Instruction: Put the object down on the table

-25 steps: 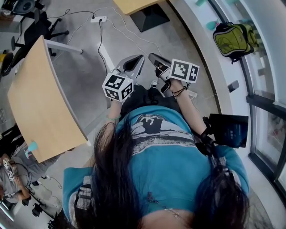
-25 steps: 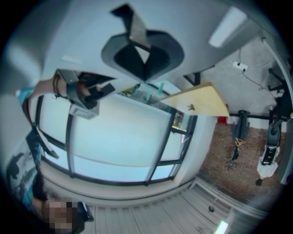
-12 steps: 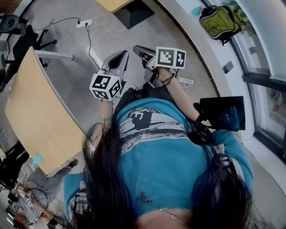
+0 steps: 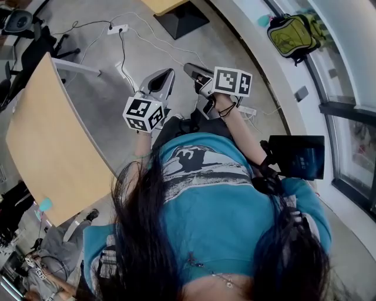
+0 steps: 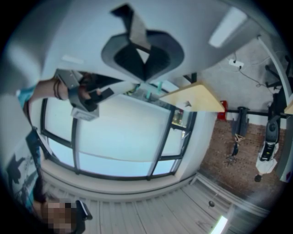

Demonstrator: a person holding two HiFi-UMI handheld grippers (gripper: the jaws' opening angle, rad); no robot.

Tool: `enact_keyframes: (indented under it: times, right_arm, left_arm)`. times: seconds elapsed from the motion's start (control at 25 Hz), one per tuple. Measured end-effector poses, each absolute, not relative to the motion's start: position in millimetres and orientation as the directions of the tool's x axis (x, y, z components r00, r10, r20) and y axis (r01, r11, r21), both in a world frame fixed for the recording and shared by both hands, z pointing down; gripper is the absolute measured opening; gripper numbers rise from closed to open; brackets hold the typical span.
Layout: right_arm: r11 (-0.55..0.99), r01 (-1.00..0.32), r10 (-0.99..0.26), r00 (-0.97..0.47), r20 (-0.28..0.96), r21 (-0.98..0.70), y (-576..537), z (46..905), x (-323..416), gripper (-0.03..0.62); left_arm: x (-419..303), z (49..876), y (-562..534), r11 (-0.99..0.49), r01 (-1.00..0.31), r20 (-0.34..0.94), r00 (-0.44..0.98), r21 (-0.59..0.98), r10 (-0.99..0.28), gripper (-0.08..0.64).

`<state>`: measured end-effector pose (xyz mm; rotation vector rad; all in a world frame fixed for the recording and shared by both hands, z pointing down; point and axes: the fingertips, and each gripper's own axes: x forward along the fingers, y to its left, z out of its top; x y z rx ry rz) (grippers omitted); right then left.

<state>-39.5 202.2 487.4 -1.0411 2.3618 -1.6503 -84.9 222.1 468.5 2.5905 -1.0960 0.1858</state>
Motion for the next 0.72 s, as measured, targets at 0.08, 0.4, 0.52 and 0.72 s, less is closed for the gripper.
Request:
enact_keyframes:
  times: [0.08, 0.4, 0.52, 0.72]
  right_arm:
    - [0.184, -0.484, -0.566, -0.764, 0.31, -0.856, 199, 489, -38, 0.026]
    - [0.173, -0.491, -0.576, -0.754, 0.317, -0.854, 209, 492, -30, 0.026]
    - [0.167, -0.492, -0.578, -0.751, 0.319, -0.854, 210, 495, -28, 0.026]
    - [0.171, -0.487, -0.576, -0.755, 0.314, -0.856, 212, 495, -30, 0.026]
  left_arm:
    - [-85, 470, 217, -0.652, -0.717, 0.242, 0.697, 0.246, -0.675, 0.003]
    - [-79, 475, 227, -0.657, -0.71, 0.249, 0.704, 0.256, -0.664, 0.003]
    - [-78, 476, 229, -0.659, -0.707, 0.253, 0.707, 0.256, -0.661, 0.003]
    - [-81, 479, 230, -0.654, -0.711, 0.257, 0.703, 0.26, -0.663, 0.003]
